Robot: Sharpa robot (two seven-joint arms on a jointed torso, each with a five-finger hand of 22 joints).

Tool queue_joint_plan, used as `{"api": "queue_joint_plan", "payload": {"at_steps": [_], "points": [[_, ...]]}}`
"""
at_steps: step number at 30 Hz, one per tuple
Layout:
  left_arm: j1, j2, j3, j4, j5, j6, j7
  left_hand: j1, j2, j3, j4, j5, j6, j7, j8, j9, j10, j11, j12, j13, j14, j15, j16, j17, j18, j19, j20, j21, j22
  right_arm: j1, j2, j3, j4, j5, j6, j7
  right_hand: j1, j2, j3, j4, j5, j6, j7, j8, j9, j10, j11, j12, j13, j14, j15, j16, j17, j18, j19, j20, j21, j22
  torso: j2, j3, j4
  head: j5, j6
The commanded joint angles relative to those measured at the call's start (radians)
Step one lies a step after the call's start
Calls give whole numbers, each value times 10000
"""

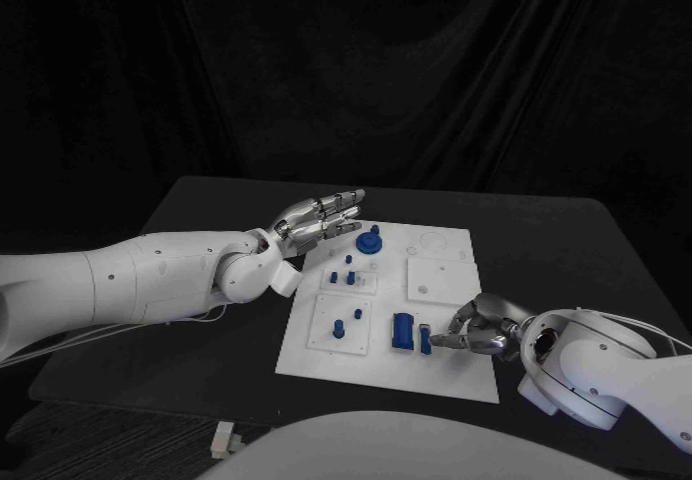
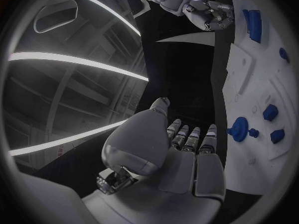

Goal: Assemble the parts on the task board

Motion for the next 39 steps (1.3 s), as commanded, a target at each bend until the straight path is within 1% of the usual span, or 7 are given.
{"api": "queue_joint_plan", "payload": {"at_steps": [1, 4, 8, 11, 20, 30, 39], "points": [[-19, -2, 9, 30, 9, 106, 95, -29, 48, 54, -11, 55, 43, 52, 51, 16, 19, 31, 62, 13, -4, 8, -36, -16, 93, 49, 48, 64, 8, -92, 4, -1, 2, -768, 371, -11, 151, -25, -89, 40, -26, -171, -53, 497, 615, 1034, -109, 26, 2632, 567, -118, 13, -7, 39, 585, -112, 11, 2261, 0, -6, 14, 27, -1], [-20, -10, 9, 36, 9, 107, 94, -23, 48, 65, -22, 61, 62, 58, 56, 18, 21, 39, 67, 14, -4, 6, -36, -16, 93, 52, 48, 66, 10, -136, 25, -1, -27, -812, 389, -20, 202, -51, -116, 70, -30, -221, -88, 717, 898, 1034, -137, 26, 2632, 566, -142, 8, -13, 40, 584, -135, 6, 2260, -3, -8, 14, 44, -1], [-22, -4, 9, 31, 9, 116, 88, -23, 48, 65, -22, 61, 62, 58, 56, 18, 21, 39, 67, 14, -4, 6, -36, -16, 93, 52, 48, 66, 10, -169, 76, -1, -74, -843, 395, -20, 236, -52, -121, 78, -30, -243, -105, 820, 1035, 1034, -153, 26, 2632, 562, -155, -4, -41, 43, 579, -147, -4, 2256, -1, -8, 7, 26, -1], [-23, 7, 9, 27, 9, 124, 83, -23, 48, 65, -22, 61, 62, 58, 56, 18, 21, 39, 67, 14, -4, 6, -36, -16, 93, 52, 48, 66, 10, -179, 112, -1, -107, -853, 440, -22, 236, -52, -121, 78, -30, -243, -105, 820, 1035, 1034, -153, 26, 2632, 562, -155, -4, -41, 43, 579, -147, -4, 2256, 2, -12, 18, 11, -1], [-24, 30, 9, 11, 9, 144, 63, -19, 48, 75, -32, 65, 60, 63, 56, 18, 21, 43, 69, 14, -4, 8, -36, -16, 94, 51, 49, 66, 8, -190, 230, -1, -231, -862, 508, -19, 308, -44, -110, 57, -27, -279, -119, 890, 1146, 1034, -165, 26, 2632, 550, -165, -28, -101, 49, 568, -157, -30, 2247, 6, -9, 17, 26, -1], [-28, 53, 9, -9, 9, 182, 57, -13, 50, 87, -43, 70, 60, 69, 56, 17, 20, 47, 65, 12, -4, 9, -36, -16, 94, 53, 50, 67, 10, -205, 434, -1, -446, -863, 379, -14, 537, 43, -45, -55, 13, -199, -155, 1103, 1385, 1034, -194, 26, 2632, 548, -189, -37, -107, 50, 565, -179, -37, 2246, 5, -9, 18, 7, -1], [-39, 37, 9, -3, 9, 194, 65, -13, 50, 87, -43, 70, 60, 69, 56, 17, 20, 47, 65, 12, -4, 9, -36, -16, 94, 53, 50, 67, 10, -253, 567, -1, -601, -863, 256, -8, 752, 31, -18, -191, 26, -269, -166, 1098, 1469, 1034, -208, 26, 2632, 545, -202, -50, -132, 51, 563, -194, -43, 2244, 0, -6, 12, 53, -1]]}}
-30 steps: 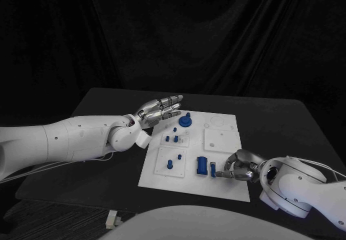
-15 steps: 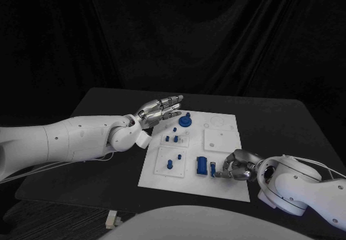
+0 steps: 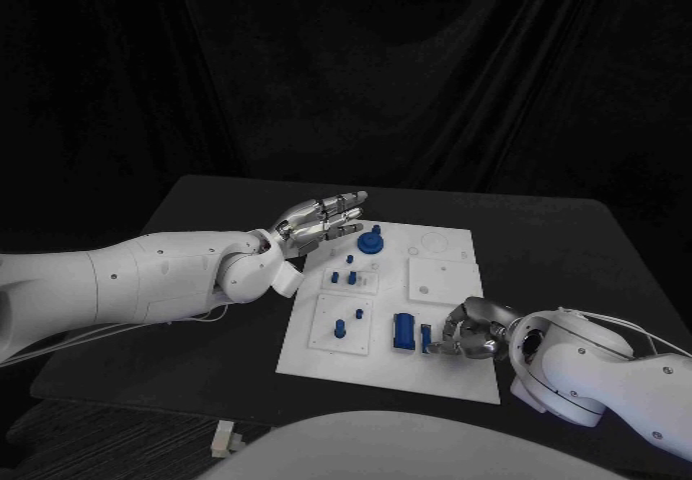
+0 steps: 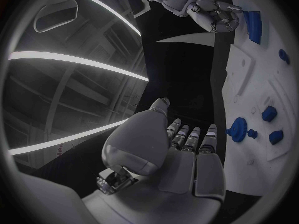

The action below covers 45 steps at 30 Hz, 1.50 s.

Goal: Assemble the parts on the task board

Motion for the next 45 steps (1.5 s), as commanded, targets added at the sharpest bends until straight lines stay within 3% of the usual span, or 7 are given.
{"api": "queue_joint_plan", "payload": {"at_steps": [1, 22, 26, 34, 45], "points": [[-24, 3, 9, 19, 10, 134, 113, -13, 50, 61, -16, 37, 25, 34, 56, 10, 20, 47, 65, 15, -4, 10, -36, -12, 93, 53, 50, 67, 13, -47, 24, 1, -31, -81, -125, -4, 102, -5, 10, -60, 27, -46, -45, 10, 10, 1058, -88, 26, 2634, 526, -81, -52, -31, 51, 541, -73, -45, 2248, -6, 4, -5, 24, -1], [-79, 5, 9, 23, 10, 155, 123, -4, 55, 82, -34, 42, 19, 43, 55, 9, 19, 54, 67, 14, -4, 15, -36, -12, 93, 51, 51, 66, 9, -69, 93, 1, -134, -81, -538, 0, 381, 150, 119, -192, 96, -188, -40, -117, 34, 1058, -86, 26, 2634, 515, -83, -81, -91, 59, 527, -80, -80, 2237, -13, 2, -8, -11, -1], [-85, -1, 9, 30, 10, 153, 127, 0, 58, 95, -44, 43, 22, 45, 55, 9, 19, 64, 71, 15, -4, 19, -36, -12, 92, 56, 53, 70, 15, -70, 136, 1, -177, -81, -411, -108, 565, 226, 170, -293, -42, -144, -50, -109, 66, 1058, -93, 26, 2634, 518, -88, -83, -88, 58, 528, -83, -79, 2238, -14, 1, -5, -21, -1], [-93, 1, 9, 26, 10, 154, 129, 0, 58, 95, -44, 43, 22, 45, 55, 9, 19, 64, 71, 15, -4, 19, -36, -12, 92, 56, 53, 70, 15, -102, 205, 1, -238, -81, -69, -339, 646, 151, 123, -362, -70, -126, -52, -123, 75, 1058, -98, 26, 2634, 514, -93, -92, -105, 60, 525, -89, -87, 2235, -1, 4, -6, -20, -1], [-98, -14, 9, 27, 10, 147, 125, 0, 58, 95, -44, 43, 22, 45, 55, 9, 19, 64, 71, 15, -4, 19, -36, -12, 92, 56, 53, 70, 15, -266, 235, 3, -298, -81, -38, -445, 689, 94, 83, -400, -75, -125, -51, -136, 82, 1058, -97, 26, 2634, 509, -95, -102, -129, 62, 521, -92, -96, 2233, -9, 4, -10, 3, -1]]}}
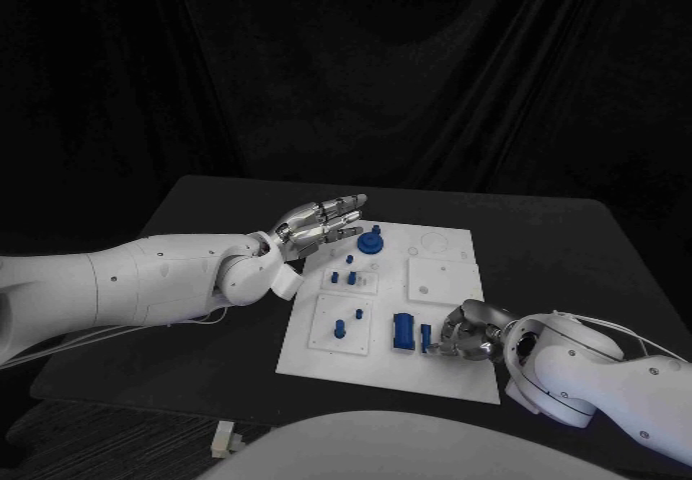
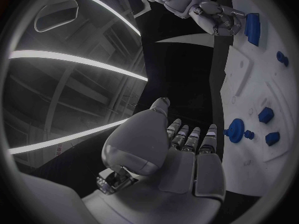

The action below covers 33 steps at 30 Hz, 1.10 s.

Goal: Assemble the parts on the task board

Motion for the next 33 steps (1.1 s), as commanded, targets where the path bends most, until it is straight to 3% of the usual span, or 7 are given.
{"api": "queue_joint_plan", "payload": {"at_steps": [1, 8, 16, 23, 28, 32, 33], "points": [[-12, 0, 11, 24, 10, 104, 128, 0, 58, 53, -2, 45, 22, 45, 55, 11, 19, 65, 30, 16, -4, 19, -36, -9, 94, 20, 17, 30, 9, -60, 1, -1, -1, -68, 131, -295, 69, -25, 13, -55, -66, -18, -15, -54, 10, 1022, -61, 26, 2627, 510, -95, -59, -11, 62, 522, -92, -48, 2235, -3, -1, -2, 3, -1], [-13, -9, 11, 25, 10, 85, 154, 5, 59, 79, -24, 47, 38, 53, 58, 13, 20, 84, 41, 17, -4, 25, -36, -9, 93, 19, 20, 29, 4, -106, -62, -1, 24, -68, -89, -147, 83, -39, -2, -65, -72, -17, -12, -58, 13, 1022, -62, 26, 2627, 508, -96, -62, -17, 63, 520, -94, -52, 2234, -1, -1, 3, 28, -1], [-14, -96, 12, 94, 10, -8, 298, 8, 48, 103, -49, 59, 97, 65, 72, 22, 32, 105, 81, 25, -4, 4, -36, -9, 96, 33, 10, 41, 20, -108, -537, 2, 406, -68, -953, 496, -244, -265, -316, 180, -76, 30, 7, -63, 56, 1022, -45, 26, 2627, 515, -86, -56, 11, 60, 523, -94, -46, 2237, -56, 16, 36, 82, -1], [-14, -226, 13, 169, 10, -132, 413, 9, 19, 129, -87, 89, 176, 100, 94, 33, 51, 99, 124, 32, 0, -22, -34, -7, 104, 48, -10, 53, 32, 185, -1268, 3, 891, 53, -1699, 1163, -365, -349, -462, 333, -75, 64, -1, -60, 81, 1022, -51, 26, 2627, 525, -88, -38, 66, 43, 553, -94, 23, 2261, -175, 13, -9, 59, -1], [-14, -234, 13, 182, 10, -167, 478, 5, 9, 154, -110, 119, 260, 155, 118, 44, 61, 99, 146, 34, -1, -42, -34, -7, 105, 50, -15, 55, 30, 355, -1634, 2, 1065, 396, -2025, 1487, -128, -72, -355, 360, -42, 91, -24, -134, 47, 1022, -67, 26, 2627, 542, -97, -6, 147, 30, 576, -96, 75, 2279, -213, 22, -25, -8, -1], [-14, -237, 13, 209, 10, -249, 609, 4, 1, 181, -133, 165, 336, 179, 140, 53, 79, 103, 191, 41, 10, -70, -27, -2, 109, 60, -30, 63, 39, 397, -1661, 1, 1003, 508, -1842, 1419, -12, 211, -304, 429, -19, 257, -57, -156, 14, 1022, -92, 26, 2627, 548, -109, 4, 171, 26, 585, -102, 93, 2285, -157, 28, -41, -35, -1], [-14, -237, 13, 217, 10, -275, 656, 5, -12, 190, -147, 192, 354, 162, 145, 54, 87, 107, 207, 43, 12, -80, -26, -1, 113, 67, -47, 69, 45, 397, -1607, 1, 935, 528, -1730, 1316, 89, 347, -279, 429, -11, 689, -109, 164, 155, 1022, -132, 26, 2627, 549, -137, 5, 173, 23, 592, -119, 109, 2291, -154, 26, -46, -41, -1]]}}
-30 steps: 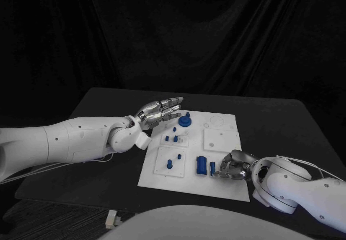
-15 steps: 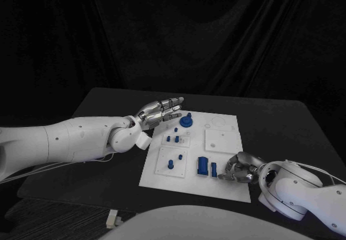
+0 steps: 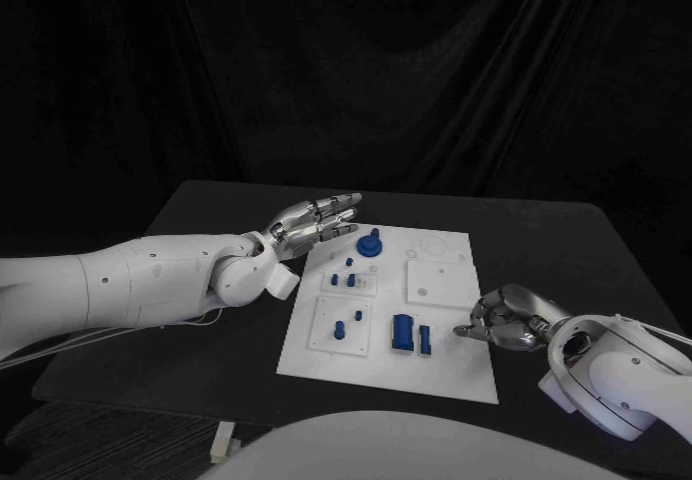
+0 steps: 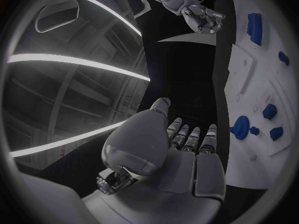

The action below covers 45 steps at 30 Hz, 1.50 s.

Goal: Assemble the parts on the task board

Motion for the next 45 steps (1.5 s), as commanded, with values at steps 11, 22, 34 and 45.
{"api": "queue_joint_plan", "payload": {"at_steps": [11, 22, 34, 45], "points": [[-6, 9, 9, 87, -487, -263, 623, 14, -133, 82, -124, 66, 249, -22, 96, 25, 73, 55, 180, 26, 25, -107, -18, -3, 117, 77, -111, 79, 19, -157, 664, -3, -576, 307, -44, -314, 134, 207, -27, -5, 36, 926, -88, 713, 339, 1059, -137, 26, 2631, 581, -133, 6, 11, 25, 630, -115, 60, 2285, 11, -14, 29, -112, -1], [-6, 48, 9, 73, -565, -218, 627, 13, -120, 95, -128, 73, 259, -24, 99, 26, 73, 68, 173, 24, 21, -104, -21, -5, 114, 75, -110, 77, 14, -258, 1317, -3, -1122, 258, -167, -443, 44, 216, -112, 49, 142, 965, -103, 728, 374, 1059, -152, 26, 2631, 580, -149, 0, -14, 32, 620, -136, 32, 2275, -18, -7, 49, -83, -1], [-6, 73, 9, 66, -572, -167, 579, 11, -97, 117, -134, 82, 282, -14, 104, 27, 75, 82, 174, 23, 21, -91, -21, -5, 112, 85, -100, 85, 25, -372, 1756, -2, -1510, 29, -99, -717, 88, 265, -99, 17, 164, 1155, -119, 951, 507, 1059, -165, 26, 2631, 577, -158, -7, -32, 33, 619, -145, 29, 2273, -14, -6, 63, -129, -1], [-6, 92, 9, 53, -573, -137, 540, 10, -89, 126, -136, 86, 288, -5, 106, 27, 74, 80, 171, 22, 22, -85, -20, -4, 111, 91, -94, 90, 31, -406, 2030, -1, -1788, 14, 277, -974, 349, 340, -36, -191, 182, 1221, -147, 1038, 614, 1059, -191, 26, 2631, 572, -183, -16, -53, 36, 613, -170, 14, 2268, -29, -1, 83, -161, -1]]}}
